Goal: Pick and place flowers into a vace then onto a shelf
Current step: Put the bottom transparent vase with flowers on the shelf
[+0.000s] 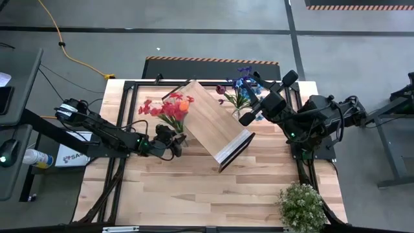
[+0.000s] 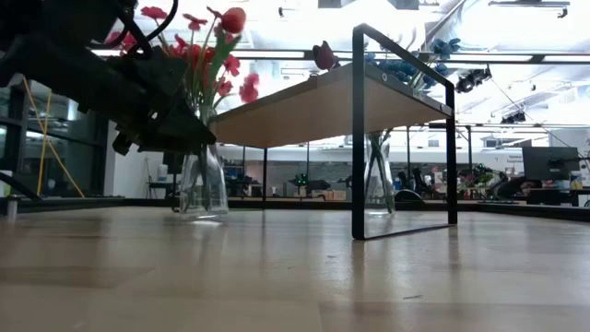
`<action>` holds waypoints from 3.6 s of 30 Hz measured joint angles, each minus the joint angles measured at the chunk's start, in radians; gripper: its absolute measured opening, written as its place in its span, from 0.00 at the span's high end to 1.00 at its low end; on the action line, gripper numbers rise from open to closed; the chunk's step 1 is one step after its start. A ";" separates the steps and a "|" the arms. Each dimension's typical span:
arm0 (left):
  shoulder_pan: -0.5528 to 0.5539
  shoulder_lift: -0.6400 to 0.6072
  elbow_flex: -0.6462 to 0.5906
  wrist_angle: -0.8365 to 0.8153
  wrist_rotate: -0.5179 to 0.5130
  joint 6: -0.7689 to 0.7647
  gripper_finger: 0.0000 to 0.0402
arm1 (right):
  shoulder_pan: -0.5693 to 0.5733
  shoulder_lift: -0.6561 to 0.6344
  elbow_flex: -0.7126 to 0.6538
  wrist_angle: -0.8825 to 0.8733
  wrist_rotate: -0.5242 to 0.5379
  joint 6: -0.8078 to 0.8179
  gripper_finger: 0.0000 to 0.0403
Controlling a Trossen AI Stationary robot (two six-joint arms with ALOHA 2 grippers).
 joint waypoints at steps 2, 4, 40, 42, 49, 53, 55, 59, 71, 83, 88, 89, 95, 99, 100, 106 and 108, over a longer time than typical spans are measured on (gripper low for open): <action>0.000 0.000 0.000 0.000 0.000 0.000 0.43 | 0.000 0.000 0.000 0.000 0.000 0.000 0.75; -0.001 0.000 0.000 -0.001 -0.001 0.000 0.44 | 0.000 0.000 0.000 0.000 0.000 0.000 0.75; -0.249 0.000 0.354 -0.719 -0.066 -0.276 0.50 | 0.000 0.000 0.000 0.000 0.000 -0.027 0.75; -0.265 0.000 0.419 -0.825 -0.072 -0.294 0.50 | 0.000 0.000 0.000 0.000 0.000 -0.027 0.75; -0.325 -0.001 0.579 -1.011 -0.150 -0.321 0.50 | 0.000 0.000 0.000 0.000 0.000 -0.027 0.75; -0.345 -0.001 0.649 -1.079 -0.169 -0.338 0.50 | 0.000 0.000 0.000 0.000 0.000 -0.028 0.75; -0.345 -0.001 0.687 -1.104 -0.169 -0.340 0.50 | 0.000 0.000 0.000 0.000 0.000 -0.035 0.75; -0.343 -0.001 0.771 -1.173 -0.190 -0.326 0.50 | 0.000 0.000 0.000 0.000 0.001 -0.078 0.75; -0.321 -0.002 0.987 -1.394 -0.350 -0.275 0.50 | 0.000 0.000 0.000 0.001 0.096 -0.241 0.75; -0.088 -0.002 1.021 -1.407 -0.295 -0.127 0.50 | -0.061 0.000 0.000 0.001 0.214 -0.298 0.75; 0.019 -0.017 1.021 -1.392 -0.291 -0.018 0.50 | -0.120 -0.010 0.000 0.002 0.287 -0.263 0.75; 0.039 -0.025 1.021 -1.385 -0.290 -0.001 0.50 | -0.130 -0.014 0.000 0.004 0.293 -0.256 0.75; 0.148 -0.081 1.013 -1.299 -0.253 0.134 0.50 | -0.180 -0.047 0.000 0.006 0.322 -0.208 0.75; 0.209 -0.118 0.995 -1.176 -0.183 0.265 0.50 | -0.212 -0.065 0.000 0.005 0.349 -0.193 0.75; 0.226 -0.121 0.990 -1.137 -0.168 0.300 0.50 | -0.220 -0.074 0.000 0.004 0.353 -0.183 0.75; 0.317 -0.137 0.963 -0.940 -0.022 0.424 0.50 | -0.267 -0.100 0.000 -0.002 0.369 -0.158 0.75; 0.350 -0.137 0.938 -0.910 0.028 0.447 0.50 | -0.280 -0.112 0.000 -0.003 0.374 -0.158 0.75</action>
